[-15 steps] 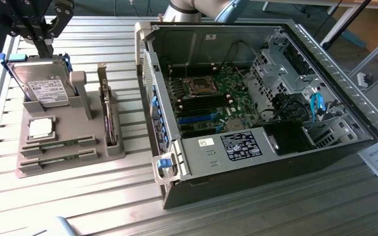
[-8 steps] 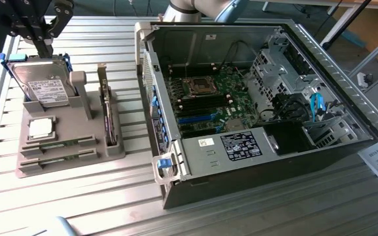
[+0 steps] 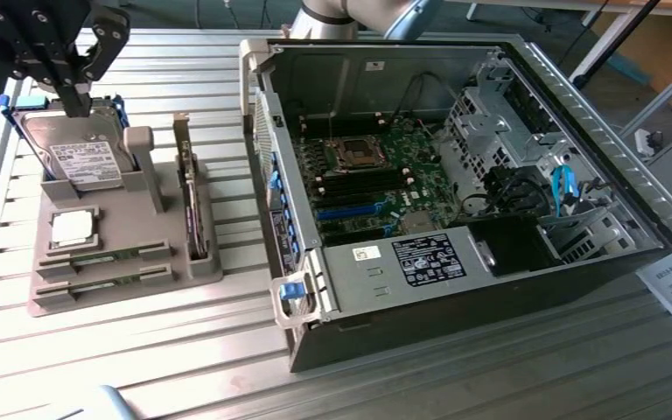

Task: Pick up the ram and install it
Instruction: 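Reach for the ram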

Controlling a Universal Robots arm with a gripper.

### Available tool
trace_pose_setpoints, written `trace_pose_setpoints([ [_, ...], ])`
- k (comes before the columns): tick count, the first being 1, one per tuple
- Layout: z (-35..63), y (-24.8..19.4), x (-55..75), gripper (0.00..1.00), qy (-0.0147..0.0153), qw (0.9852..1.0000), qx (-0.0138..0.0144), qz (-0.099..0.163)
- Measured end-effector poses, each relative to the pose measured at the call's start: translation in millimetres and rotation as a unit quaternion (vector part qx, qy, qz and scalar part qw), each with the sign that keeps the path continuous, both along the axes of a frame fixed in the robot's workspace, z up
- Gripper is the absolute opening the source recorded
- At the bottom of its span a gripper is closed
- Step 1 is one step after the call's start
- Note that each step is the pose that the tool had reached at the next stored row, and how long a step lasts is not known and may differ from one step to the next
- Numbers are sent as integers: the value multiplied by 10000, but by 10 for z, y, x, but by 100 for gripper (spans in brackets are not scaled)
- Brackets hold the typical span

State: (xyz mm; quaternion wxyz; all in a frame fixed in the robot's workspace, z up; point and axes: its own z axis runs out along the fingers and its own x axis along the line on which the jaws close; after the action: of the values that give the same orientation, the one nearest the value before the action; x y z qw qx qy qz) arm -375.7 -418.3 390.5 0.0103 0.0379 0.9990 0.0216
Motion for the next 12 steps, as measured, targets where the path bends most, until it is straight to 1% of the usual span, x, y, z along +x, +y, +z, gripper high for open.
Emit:
trace_pose_setpoints([
  [1,1,-34,-2,10,1,10000,-1,0],
  [2,1,-61,-4,10,1,10000,0,0],
  [3,0,-78,-5,10,1,10000,0,0],
  [5,0,-132,-8,10,0,10000,0,0],
  [10,1,-231,-14,10,0,10000,-1,0],
  [12,0,-311,-19,10,0,10000,0,0],
])
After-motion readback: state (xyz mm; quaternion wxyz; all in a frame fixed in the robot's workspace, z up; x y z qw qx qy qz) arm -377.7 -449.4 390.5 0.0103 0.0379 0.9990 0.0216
